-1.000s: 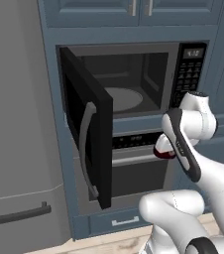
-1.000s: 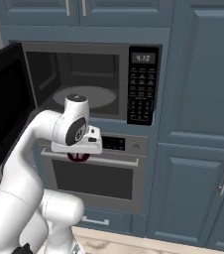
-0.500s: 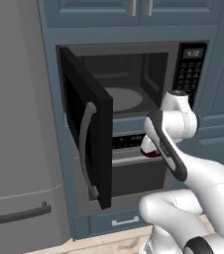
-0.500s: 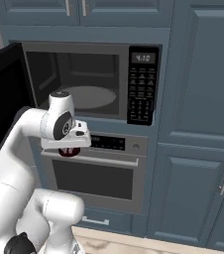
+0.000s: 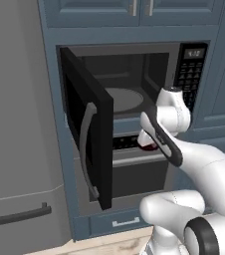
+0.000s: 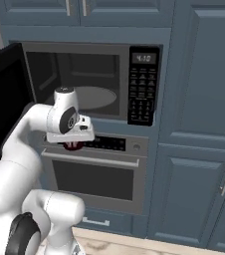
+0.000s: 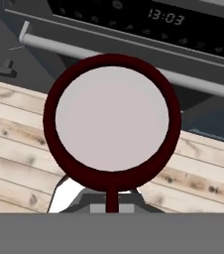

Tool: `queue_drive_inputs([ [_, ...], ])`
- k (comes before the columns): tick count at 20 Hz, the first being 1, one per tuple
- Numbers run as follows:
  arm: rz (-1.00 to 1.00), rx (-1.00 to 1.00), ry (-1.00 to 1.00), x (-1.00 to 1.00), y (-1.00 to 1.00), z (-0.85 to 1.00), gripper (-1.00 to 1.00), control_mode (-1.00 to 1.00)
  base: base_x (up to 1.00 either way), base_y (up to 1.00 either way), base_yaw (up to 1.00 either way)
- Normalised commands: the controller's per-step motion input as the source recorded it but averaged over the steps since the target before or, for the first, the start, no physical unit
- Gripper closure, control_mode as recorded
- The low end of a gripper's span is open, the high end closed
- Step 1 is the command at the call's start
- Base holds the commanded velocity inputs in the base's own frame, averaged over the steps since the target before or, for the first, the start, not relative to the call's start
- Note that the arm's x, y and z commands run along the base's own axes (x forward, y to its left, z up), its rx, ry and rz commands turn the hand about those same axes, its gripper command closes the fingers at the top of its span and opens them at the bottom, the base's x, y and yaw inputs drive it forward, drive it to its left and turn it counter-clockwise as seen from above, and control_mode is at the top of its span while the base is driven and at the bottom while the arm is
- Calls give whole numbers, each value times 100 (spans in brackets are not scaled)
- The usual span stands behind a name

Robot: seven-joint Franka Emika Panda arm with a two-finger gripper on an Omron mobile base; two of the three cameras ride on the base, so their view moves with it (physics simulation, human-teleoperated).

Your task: Pick the mug from the counter and place it inside the microwave. Then close the microwave.

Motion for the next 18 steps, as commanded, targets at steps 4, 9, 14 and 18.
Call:
queue_drive_inputs([
  [4,-6,0,-3,13,0,0,100,-100,0,0,0],
  [9,-3,0,-1,17,0,3,100,-100,0,0,0],
  [14,-4,1,-6,23,0,16,100,-100,0,0,0],
  [18,-7,4,-11,19,8,23,100,-100,0,0,0],
])
